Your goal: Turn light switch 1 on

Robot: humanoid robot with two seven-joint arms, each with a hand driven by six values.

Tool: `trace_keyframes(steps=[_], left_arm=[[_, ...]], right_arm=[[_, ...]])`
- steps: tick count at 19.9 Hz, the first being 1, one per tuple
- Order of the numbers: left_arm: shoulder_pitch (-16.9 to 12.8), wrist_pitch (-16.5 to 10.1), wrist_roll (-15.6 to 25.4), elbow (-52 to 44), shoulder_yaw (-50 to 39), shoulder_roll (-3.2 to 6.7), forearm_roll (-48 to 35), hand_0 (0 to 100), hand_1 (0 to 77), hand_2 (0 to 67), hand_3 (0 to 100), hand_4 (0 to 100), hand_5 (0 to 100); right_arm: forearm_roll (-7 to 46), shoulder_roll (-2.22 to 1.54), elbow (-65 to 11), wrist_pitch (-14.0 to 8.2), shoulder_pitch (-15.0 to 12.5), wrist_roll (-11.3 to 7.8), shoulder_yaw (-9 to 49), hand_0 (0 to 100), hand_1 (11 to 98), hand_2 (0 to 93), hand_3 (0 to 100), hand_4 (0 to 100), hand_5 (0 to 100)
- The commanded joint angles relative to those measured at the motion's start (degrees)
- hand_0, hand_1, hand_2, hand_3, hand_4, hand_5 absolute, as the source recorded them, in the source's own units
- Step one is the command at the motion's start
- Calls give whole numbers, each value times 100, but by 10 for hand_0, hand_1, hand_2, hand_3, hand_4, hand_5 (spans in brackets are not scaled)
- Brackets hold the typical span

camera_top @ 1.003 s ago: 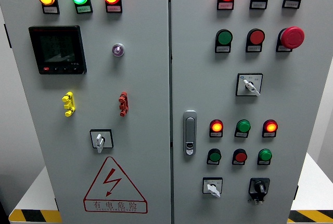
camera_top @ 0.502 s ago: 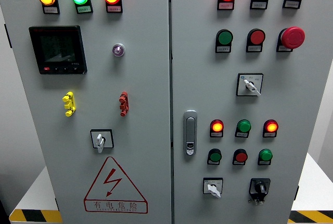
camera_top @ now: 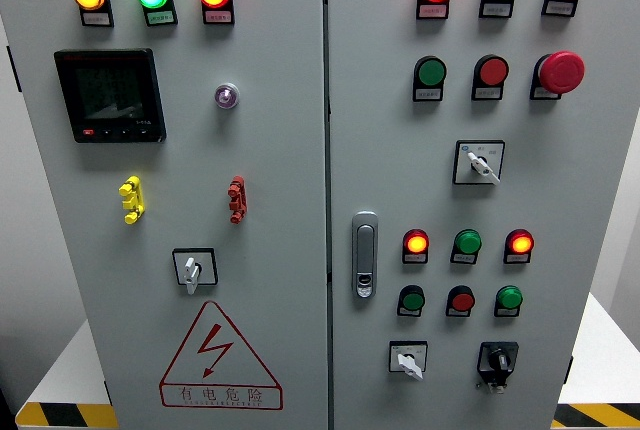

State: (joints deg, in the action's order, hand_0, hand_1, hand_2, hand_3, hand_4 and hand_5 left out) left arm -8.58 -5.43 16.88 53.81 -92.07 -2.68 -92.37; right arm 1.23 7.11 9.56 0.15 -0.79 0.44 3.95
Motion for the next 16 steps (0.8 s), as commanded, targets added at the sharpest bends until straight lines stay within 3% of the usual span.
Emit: trace_keyframes(steps=[1,9,10,12,16], left_arm=[[-74,6,-262,1023,-4,13,9,0,121,174,217,435,361],[-57,-2,-1151,3766,93,48,290,0,116,174,217,494,422],[-30,-2,-1213,4012,84,48,290,0,150,174,299,531,458],[66,6,-1362,4225,84,48,290,0,176,177,367,598,530],[636,6,-1574,4454,49,48,290,0,186,191,497,698,575]], right_arm=[[0,1,2,3,0,0,0,0,195,0,194,191,106],[0,-8,-7,3,0,0,0,0,195,0,194,191,107],[0,-8,-7,3,0,0,0,0,195,0,194,192,107],[0,1,-7,2,0,0,0,0,195,0,194,192,107],[0,1,-7,-6,0,0,0,0,195,0,194,192,107]])
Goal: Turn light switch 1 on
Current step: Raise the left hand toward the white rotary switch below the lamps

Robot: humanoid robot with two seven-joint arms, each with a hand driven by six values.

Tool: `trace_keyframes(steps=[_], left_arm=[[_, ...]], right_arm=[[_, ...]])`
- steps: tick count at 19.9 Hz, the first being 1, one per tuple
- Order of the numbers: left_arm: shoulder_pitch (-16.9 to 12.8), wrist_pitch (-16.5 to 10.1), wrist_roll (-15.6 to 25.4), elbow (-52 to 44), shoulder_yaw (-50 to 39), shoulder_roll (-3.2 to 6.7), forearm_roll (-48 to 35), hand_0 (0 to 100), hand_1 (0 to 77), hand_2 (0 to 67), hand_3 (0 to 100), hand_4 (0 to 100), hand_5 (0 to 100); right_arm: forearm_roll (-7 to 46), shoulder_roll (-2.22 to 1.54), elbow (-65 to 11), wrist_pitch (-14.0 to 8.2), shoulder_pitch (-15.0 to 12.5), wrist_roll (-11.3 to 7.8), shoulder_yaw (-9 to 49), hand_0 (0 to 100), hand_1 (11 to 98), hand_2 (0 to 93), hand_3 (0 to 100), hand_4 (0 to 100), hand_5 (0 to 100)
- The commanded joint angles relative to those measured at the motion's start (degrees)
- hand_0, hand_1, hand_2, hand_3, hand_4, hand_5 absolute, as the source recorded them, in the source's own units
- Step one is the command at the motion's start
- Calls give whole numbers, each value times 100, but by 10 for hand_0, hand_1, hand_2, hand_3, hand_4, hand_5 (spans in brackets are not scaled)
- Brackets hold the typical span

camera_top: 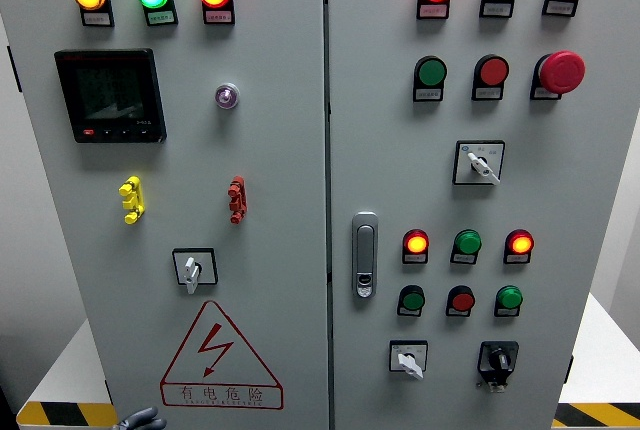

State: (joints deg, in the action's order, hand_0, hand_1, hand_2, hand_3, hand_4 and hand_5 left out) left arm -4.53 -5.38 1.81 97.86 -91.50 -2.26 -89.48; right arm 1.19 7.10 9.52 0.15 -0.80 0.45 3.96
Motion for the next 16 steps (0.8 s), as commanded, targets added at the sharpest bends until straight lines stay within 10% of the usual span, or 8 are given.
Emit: trace_keyframes(steps=[1,16], left_arm=[[460,2,-119,40,-16,6,0,0,188,192,539,727,595],[1727,98,-1524,40,-192,129,466,0,441,316,808,963,805]], right_arm=[[5,2,-3,2,1,-1,0,0,195,0,194,192,107],[5,2,-3,2,1,-1,0,0,195,0,194,192,106]])
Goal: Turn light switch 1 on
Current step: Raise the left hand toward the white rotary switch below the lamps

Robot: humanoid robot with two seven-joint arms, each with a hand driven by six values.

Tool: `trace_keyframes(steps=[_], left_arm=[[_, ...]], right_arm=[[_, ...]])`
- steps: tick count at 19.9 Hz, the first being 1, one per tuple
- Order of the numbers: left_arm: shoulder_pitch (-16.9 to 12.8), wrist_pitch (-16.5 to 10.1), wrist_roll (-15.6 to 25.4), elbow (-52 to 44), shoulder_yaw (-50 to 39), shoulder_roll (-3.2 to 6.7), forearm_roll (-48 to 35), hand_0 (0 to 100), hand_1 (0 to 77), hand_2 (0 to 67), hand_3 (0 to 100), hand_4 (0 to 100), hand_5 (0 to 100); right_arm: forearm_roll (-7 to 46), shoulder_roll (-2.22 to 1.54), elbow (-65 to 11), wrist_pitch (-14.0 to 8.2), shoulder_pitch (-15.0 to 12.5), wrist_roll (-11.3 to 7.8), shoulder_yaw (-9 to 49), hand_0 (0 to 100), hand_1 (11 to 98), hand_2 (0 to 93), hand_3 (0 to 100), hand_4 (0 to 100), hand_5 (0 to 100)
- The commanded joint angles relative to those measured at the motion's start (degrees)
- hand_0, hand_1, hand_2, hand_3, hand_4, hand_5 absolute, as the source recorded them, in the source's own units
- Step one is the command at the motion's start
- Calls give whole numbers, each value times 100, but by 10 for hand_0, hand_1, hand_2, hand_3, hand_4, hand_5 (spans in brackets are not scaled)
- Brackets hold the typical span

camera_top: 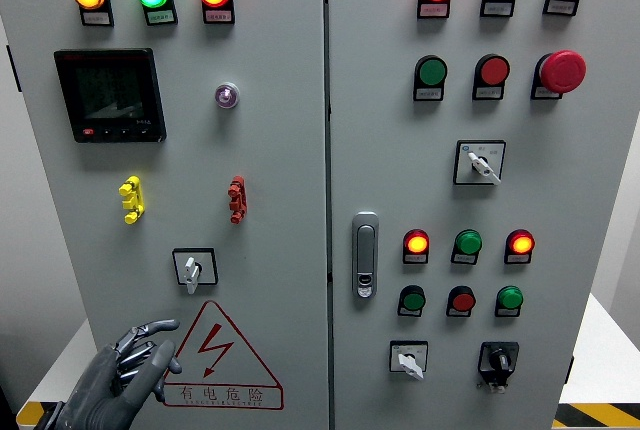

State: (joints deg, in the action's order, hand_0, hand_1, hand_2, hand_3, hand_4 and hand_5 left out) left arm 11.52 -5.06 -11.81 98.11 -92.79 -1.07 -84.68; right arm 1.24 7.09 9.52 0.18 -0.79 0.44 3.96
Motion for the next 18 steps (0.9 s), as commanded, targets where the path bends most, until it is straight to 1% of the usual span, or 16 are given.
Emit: trace_keyframes(steps=[1,3,4,5,6,7,9,10,11,13,14,15,16,17,18], left_arm=[[201,136,-295,15,-73,2,-23,0,445,321,815,969,812],[411,295,-663,15,-81,11,-23,0,454,339,836,990,839],[491,321,-770,15,-90,11,-23,0,456,348,843,998,854],[544,339,-866,24,-90,11,-23,0,457,353,847,1000,858],[571,339,-937,24,-90,46,-31,0,458,356,852,1000,863],[623,339,-1051,33,-82,55,-23,0,459,360,857,1000,871],[658,322,-1218,50,-81,46,-5,0,463,368,861,1000,880],[789,322,-1271,51,-38,46,-14,0,463,371,861,1000,879],[869,330,-1315,42,-29,37,-14,0,463,373,861,1000,875],[922,357,-1342,50,-29,-7,-40,0,464,375,861,1000,861],[957,400,-1438,51,-29,-42,-49,0,462,376,861,1000,857],[1062,470,-1560,51,-29,-68,-58,0,462,377,860,1000,852],[1150,567,-1683,42,-20,-77,-67,0,461,379,859,1000,846],[1177,681,-1798,42,15,-86,-67,0,459,380,859,1000,839],[1177,760,-1825,42,59,-86,-75,0,458,381,858,1000,825]], right_arm=[[-1,3,-2,0,0,0,0,0,195,0,194,192,106],[-1,3,7,0,0,0,0,0,195,0,194,192,106],[-1,3,-2,0,0,0,0,0,195,0,194,192,106],[-1,3,6,0,0,0,0,0,195,0,194,192,106],[-1,3,7,0,0,0,0,0,195,0,194,192,106],[-1,3,-2,0,0,0,0,0,195,0,194,192,106],[-1,3,6,0,0,0,0,0,195,0,194,191,106],[-1,3,7,-9,0,0,0,0,195,0,194,191,106],[-1,3,-2,0,0,0,0,0,195,0,194,191,106],[-1,3,-2,0,0,0,0,0,196,0,194,191,106],[-1,3,6,0,0,0,0,0,195,0,194,191,106],[-1,-6,-2,0,0,0,0,0,195,0,194,191,106],[-1,3,6,0,0,0,0,0,195,0,194,191,106],[-1,3,-2,0,0,0,0,0,195,0,195,191,106],[-1,3,6,0,0,0,0,0,196,0,195,191,106]])
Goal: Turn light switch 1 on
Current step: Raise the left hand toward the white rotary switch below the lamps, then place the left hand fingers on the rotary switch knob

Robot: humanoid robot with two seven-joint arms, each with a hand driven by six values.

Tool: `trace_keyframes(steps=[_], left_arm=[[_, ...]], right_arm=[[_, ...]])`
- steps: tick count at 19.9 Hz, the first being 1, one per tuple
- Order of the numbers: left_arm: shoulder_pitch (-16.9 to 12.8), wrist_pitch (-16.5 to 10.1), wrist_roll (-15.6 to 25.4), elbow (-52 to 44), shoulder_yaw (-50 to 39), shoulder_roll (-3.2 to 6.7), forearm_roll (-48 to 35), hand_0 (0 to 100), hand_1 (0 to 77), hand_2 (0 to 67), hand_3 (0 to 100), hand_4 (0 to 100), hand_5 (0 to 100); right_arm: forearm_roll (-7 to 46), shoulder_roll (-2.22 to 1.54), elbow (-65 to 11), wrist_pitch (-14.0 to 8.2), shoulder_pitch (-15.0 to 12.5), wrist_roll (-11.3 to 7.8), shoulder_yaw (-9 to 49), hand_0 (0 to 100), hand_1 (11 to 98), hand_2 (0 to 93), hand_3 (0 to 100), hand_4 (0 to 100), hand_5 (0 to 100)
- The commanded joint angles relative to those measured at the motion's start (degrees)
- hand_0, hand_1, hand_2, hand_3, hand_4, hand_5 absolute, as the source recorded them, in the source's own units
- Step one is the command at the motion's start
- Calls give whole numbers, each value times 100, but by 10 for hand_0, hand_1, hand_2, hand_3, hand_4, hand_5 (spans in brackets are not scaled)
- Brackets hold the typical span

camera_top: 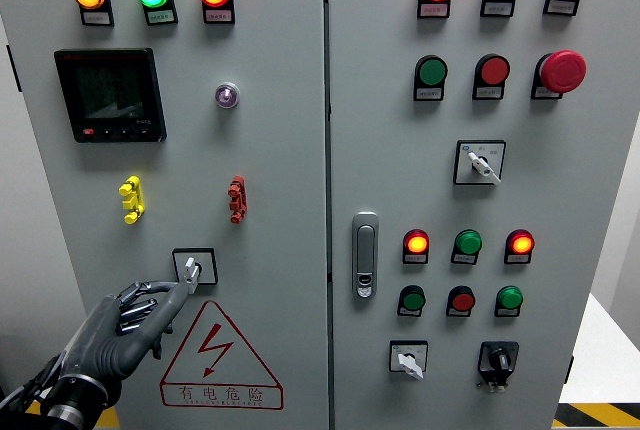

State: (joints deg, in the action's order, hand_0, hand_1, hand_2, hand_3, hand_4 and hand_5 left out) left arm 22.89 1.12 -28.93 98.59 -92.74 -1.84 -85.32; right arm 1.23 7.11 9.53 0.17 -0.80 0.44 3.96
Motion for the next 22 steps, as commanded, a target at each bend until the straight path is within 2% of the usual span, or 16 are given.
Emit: trace_keyframes(steps=[1,4,6,10,12,18,21,22], left_arm=[[49,221,-121,-15,72,-9,-54,0,455,382,858,1000,820],[189,310,-191,-33,151,-27,-186,0,456,387,857,1000,815],[260,310,-463,-68,177,-45,-379,0,465,392,857,1000,811],[357,310,-621,-95,204,-62,-529,0,508,413,871,1000,816],[357,345,-640,-86,195,-53,-547,0,513,416,874,1000,819],[497,485,-772,-95,239,-71,-547,0,530,427,904,1000,849],[524,556,-798,-112,327,-88,-547,0,534,440,916,1000,871],[524,556,-798,-112,336,-89,-547,0,535,446,923,1000,874]], right_arm=[[0,1,5,0,1,0,0,0,196,0,195,191,106],[0,1,-4,-8,1,0,0,0,196,0,194,191,106],[0,1,5,-8,1,0,0,0,195,0,194,191,106],[0,-8,-4,-8,1,0,0,0,196,0,194,191,106],[0,1,-4,0,1,0,0,0,196,0,194,192,106],[0,-8,-4,0,1,0,0,0,195,0,194,192,106],[0,1,5,0,1,0,0,0,195,0,194,192,106],[0,-8,5,-8,1,0,0,0,196,0,194,192,106]])
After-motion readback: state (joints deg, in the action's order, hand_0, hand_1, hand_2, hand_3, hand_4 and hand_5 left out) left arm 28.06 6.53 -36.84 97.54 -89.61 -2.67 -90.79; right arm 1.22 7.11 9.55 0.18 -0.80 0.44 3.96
